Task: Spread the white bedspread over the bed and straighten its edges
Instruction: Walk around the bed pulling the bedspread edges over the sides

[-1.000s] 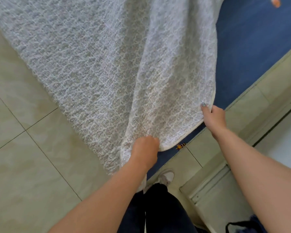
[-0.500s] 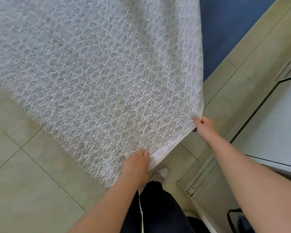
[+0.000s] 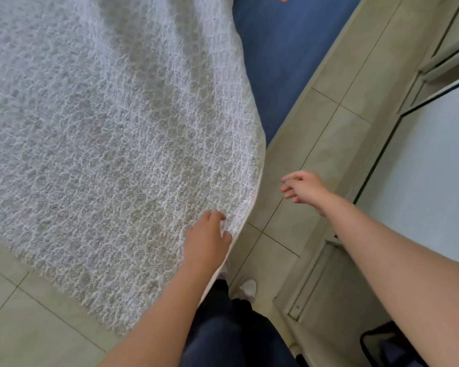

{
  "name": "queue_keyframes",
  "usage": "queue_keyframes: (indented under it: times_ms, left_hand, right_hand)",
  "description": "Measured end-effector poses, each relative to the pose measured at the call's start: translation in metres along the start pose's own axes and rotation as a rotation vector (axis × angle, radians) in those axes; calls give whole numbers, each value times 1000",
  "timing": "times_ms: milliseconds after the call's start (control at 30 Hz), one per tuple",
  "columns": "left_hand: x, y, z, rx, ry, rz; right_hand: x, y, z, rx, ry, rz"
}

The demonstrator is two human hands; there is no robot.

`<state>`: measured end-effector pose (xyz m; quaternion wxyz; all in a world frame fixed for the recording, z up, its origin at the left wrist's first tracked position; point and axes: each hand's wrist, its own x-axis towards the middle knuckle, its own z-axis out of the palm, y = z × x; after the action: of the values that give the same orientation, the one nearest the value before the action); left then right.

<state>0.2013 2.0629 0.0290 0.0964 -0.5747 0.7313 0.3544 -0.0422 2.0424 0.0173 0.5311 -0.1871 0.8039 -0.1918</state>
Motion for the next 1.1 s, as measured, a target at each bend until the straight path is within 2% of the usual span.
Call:
queue_keyframes:
  times_ms: [100,200,367,467,567,700,767,900,1100]
  left_hand:
    - [27,42,-2,-12,186,9]
    - [55,87,-2,-41,276,17]
    - [132,119,-13,4,184,-15]
    - [168,117,-26,15,195,10]
    - [191,110,-36,52,192,48]
    - [212,86,-47,8,231,-91]
    - [210,73,-53,60,236,-161]
    - [210,54,-59,126,164,-155]
    - [221,51,-69,-115,342,-72]
  right_hand:
    - [27,-30,-17,-24,-3,-40]
    - [56,-65,-30,-38,22,-81]
    - [102,-121,-36,-28,31,-183]
    - [133,-153,-23,-70,54,-247]
    - [157,-184,-9,-36,33,-238]
    - [182,-219,6,22,-26,-205]
    - [193,-228,8,36,-44,-176]
    - [215,-246,14,25,-67,-169]
    - [228,-254,27,-58,3,-226]
